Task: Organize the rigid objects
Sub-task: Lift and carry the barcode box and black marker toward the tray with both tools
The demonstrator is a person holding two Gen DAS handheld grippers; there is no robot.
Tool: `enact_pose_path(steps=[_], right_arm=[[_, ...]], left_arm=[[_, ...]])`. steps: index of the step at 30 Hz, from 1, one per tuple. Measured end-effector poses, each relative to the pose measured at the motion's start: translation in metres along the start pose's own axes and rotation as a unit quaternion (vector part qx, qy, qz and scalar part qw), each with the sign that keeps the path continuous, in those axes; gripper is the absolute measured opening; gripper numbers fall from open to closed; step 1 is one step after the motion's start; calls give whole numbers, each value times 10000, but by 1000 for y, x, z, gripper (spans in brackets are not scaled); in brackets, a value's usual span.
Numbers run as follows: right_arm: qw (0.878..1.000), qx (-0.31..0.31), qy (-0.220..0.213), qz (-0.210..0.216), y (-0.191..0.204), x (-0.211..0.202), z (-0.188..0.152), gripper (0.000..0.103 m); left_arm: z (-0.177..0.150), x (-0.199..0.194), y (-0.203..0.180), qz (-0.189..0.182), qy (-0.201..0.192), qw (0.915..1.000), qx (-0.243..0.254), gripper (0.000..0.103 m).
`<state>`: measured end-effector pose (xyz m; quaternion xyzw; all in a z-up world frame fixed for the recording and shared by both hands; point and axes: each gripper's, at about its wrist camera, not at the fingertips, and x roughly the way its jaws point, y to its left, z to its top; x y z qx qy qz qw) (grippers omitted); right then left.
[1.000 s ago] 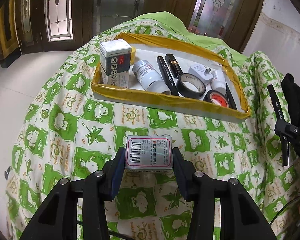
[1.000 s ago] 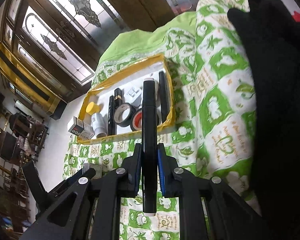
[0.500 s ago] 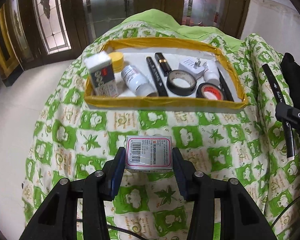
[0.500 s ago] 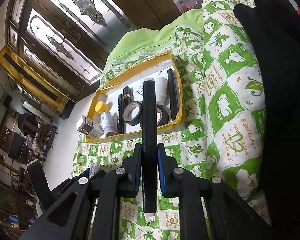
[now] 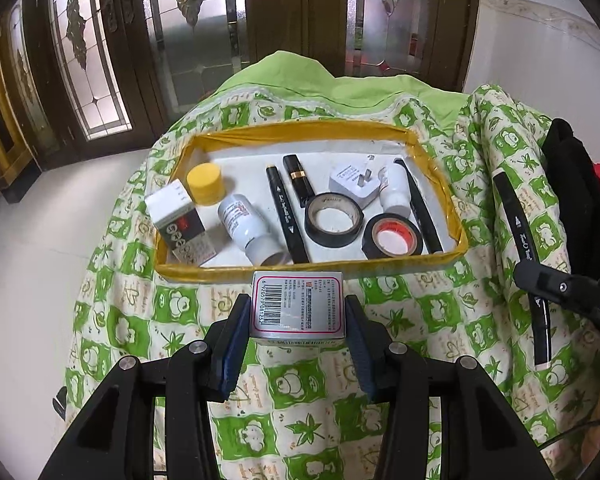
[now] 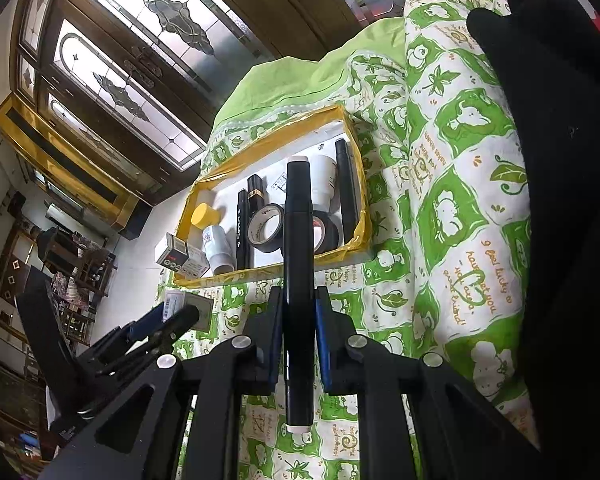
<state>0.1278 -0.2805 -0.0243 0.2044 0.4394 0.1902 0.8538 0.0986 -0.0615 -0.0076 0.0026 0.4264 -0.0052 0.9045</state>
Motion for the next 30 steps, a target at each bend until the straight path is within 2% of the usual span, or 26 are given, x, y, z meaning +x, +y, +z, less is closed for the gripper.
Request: enact_pose_path(steps=[13, 30], right_arm=[[10000, 46, -49, -48, -3, 2, 6, 14], [9999, -165, 31, 27, 15, 23, 31, 14]], left_arm=[[8, 7, 6, 14, 20, 10000, -48, 48], [30, 19, 10, 16, 17, 9999, -97, 48]])
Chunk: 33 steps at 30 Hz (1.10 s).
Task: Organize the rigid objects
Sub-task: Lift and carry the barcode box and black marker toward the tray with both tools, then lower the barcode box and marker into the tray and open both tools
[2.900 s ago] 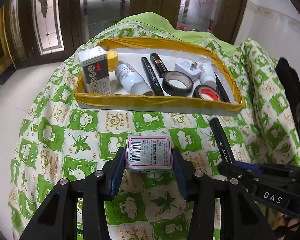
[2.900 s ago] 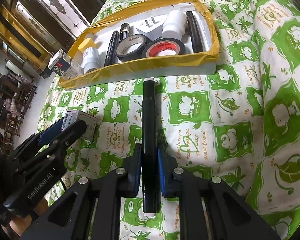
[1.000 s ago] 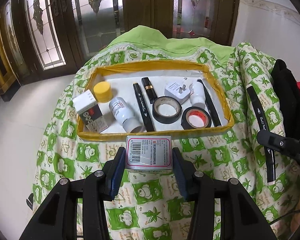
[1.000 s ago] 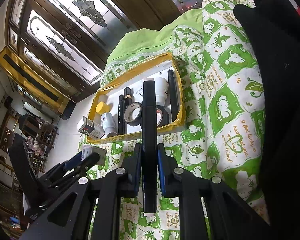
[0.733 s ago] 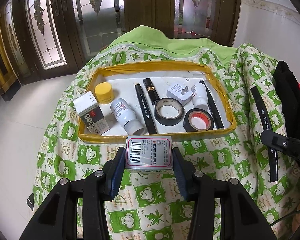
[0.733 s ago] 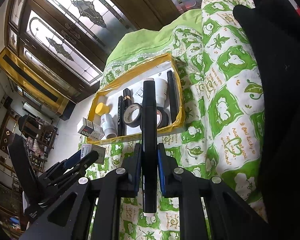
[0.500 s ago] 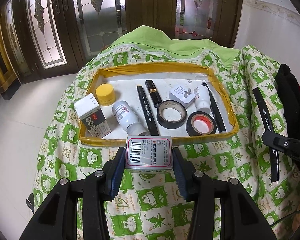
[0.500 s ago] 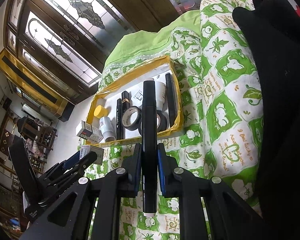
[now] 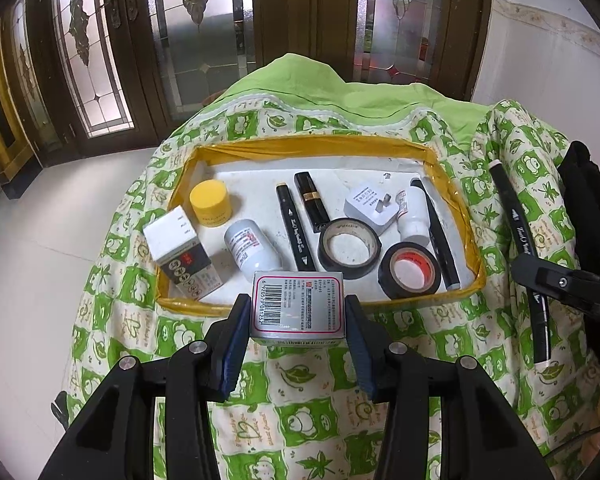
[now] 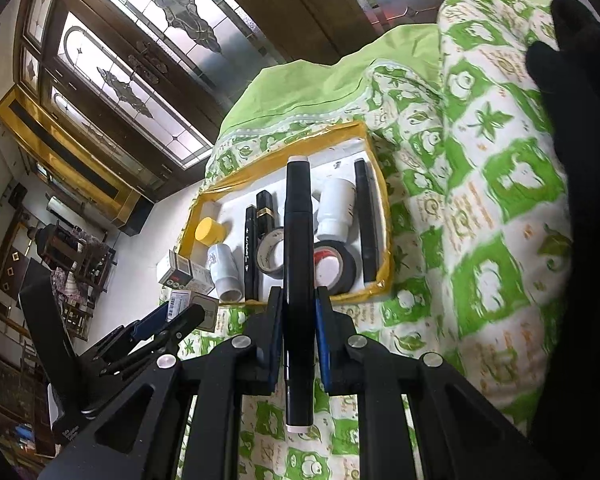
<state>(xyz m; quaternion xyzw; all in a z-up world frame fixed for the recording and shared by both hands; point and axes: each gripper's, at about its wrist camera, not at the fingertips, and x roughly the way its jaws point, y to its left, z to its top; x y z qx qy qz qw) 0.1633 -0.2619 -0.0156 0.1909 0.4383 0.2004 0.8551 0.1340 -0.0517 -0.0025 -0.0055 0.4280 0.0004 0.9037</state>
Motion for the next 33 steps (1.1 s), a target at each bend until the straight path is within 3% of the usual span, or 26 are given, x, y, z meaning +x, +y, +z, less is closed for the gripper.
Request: enact_pose_path(steps=[16, 33], right_arm=[[9984, 495, 255, 74, -21, 26, 23, 14], [9972, 568, 463, 167, -16, 56, 44, 14]], left_arm=[[53, 8, 17, -84, -130, 9996, -222, 48], [82, 58, 34, -118, 196, 9978, -618, 48]])
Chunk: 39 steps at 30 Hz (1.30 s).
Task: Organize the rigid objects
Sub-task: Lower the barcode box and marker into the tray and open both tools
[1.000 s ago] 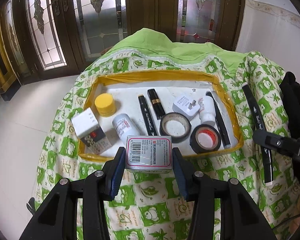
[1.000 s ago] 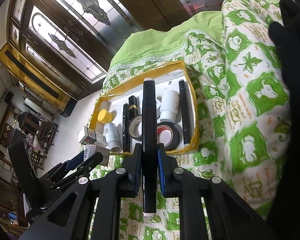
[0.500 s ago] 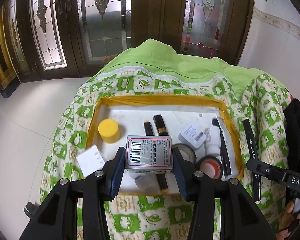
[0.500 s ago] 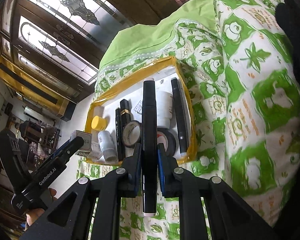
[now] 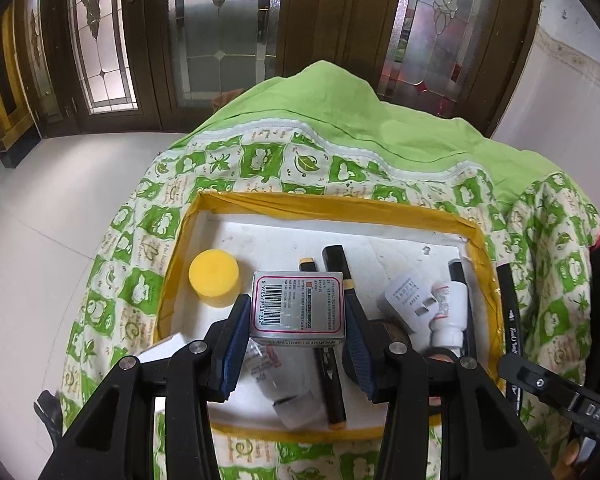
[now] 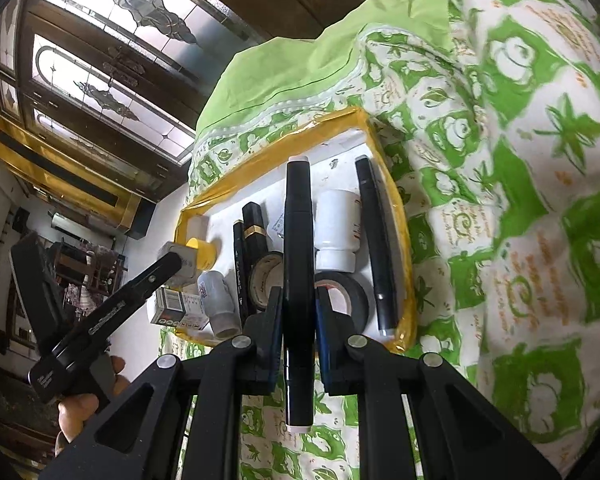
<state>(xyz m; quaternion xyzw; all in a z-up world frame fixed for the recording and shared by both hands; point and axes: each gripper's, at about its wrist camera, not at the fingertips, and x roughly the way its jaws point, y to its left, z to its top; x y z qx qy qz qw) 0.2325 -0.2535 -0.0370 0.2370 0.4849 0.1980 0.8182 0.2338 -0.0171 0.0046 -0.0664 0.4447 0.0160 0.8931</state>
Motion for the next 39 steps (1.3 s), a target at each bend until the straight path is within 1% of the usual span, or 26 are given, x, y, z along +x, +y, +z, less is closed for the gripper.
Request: enact_pose_path(steps=[4, 10, 14, 17, 19, 21, 23, 26, 29, 32, 39], right_arm=[[10000, -47, 14, -24, 4, 7, 7, 14], [9996, -171, 194, -93, 11, 26, 14, 14], [9990, -74, 255, -351, 8, 36, 14, 14], [9990, 100, 273, -330, 2, 38, 16, 14], [9990, 251, 179, -326, -5, 33, 19, 14], [9985, 316, 35, -448, -11, 23, 26, 14], [9978, 462, -97, -459, -20, 14, 32, 14], [9965, 651, -151, -495, -30, 9, 36, 14], [9960, 550, -160, -684, -30, 11, 33, 14], [9964, 387, -121, -746, -23, 17, 33, 14], [9938, 81, 127, -1097, -16, 46, 27, 14]], left_arm=[[4, 10, -1, -1, 34, 10000, 23, 48], [5, 24, 1, 4, 110, 9999, 19, 48], [4, 30, 5, 19, 144, 9999, 14, 48], [3, 33, 7, 35, 150, 9999, -14, 48], [3, 33, 9, 48, 143, 9999, -6, 48], [3, 34, 9, 56, 139, 9999, -5, 48], [3, 34, 10, 77, 139, 9999, -1, 48], [3, 36, 11, 146, 144, 9998, 42, 48], [3, 36, 11, 208, 139, 9996, 88, 48], [2, 37, 11, 244, 136, 9995, 110, 48], [3, 41, 7, 327, 138, 9992, 209, 48]])
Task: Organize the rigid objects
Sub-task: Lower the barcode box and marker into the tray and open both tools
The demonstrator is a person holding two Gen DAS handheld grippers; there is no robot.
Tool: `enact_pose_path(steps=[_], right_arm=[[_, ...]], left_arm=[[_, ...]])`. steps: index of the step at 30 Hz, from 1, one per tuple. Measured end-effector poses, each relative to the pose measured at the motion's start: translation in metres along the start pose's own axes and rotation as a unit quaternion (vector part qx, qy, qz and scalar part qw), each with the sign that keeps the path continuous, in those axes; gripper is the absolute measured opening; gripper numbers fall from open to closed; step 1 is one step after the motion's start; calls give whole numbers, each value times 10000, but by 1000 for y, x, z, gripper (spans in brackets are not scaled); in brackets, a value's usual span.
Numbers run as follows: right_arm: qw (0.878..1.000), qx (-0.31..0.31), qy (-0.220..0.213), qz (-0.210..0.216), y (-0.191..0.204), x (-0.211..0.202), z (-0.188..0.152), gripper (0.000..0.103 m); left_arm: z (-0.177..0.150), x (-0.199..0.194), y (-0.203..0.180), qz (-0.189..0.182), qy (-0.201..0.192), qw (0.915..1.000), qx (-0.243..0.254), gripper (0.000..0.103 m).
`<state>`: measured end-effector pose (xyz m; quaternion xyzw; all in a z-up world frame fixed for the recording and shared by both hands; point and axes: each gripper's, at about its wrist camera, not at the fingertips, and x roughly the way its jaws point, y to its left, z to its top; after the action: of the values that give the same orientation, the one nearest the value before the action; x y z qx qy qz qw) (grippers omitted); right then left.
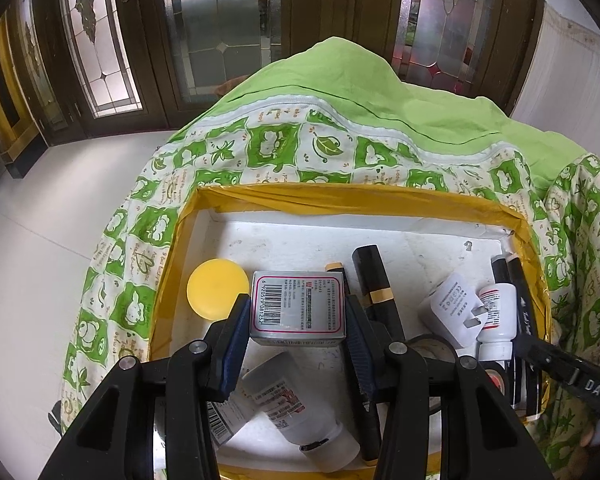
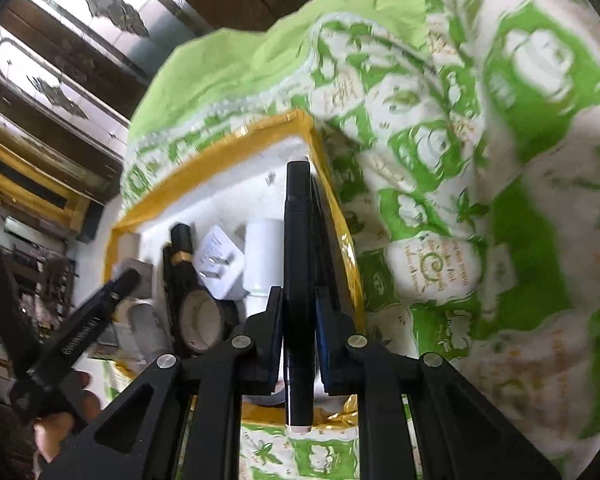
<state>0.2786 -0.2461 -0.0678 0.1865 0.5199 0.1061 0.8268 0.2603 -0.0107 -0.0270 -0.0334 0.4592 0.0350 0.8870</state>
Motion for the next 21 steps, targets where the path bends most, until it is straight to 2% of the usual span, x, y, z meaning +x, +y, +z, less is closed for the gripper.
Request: enact_pose_path(steps=[8, 15, 21], right_arm=[[9986, -500, 47, 149, 30, 18, 4, 14], [9989, -447, 37, 97, 31, 24, 6, 14], [9994, -332, 26, 60, 24, 24, 7, 14]], left_arm=[[1, 4, 0, 92, -26, 9999, 115, 48], [4, 9, -4, 218, -83, 9994, 251, 49], [7, 9, -10, 88, -66, 9994, 329, 49]])
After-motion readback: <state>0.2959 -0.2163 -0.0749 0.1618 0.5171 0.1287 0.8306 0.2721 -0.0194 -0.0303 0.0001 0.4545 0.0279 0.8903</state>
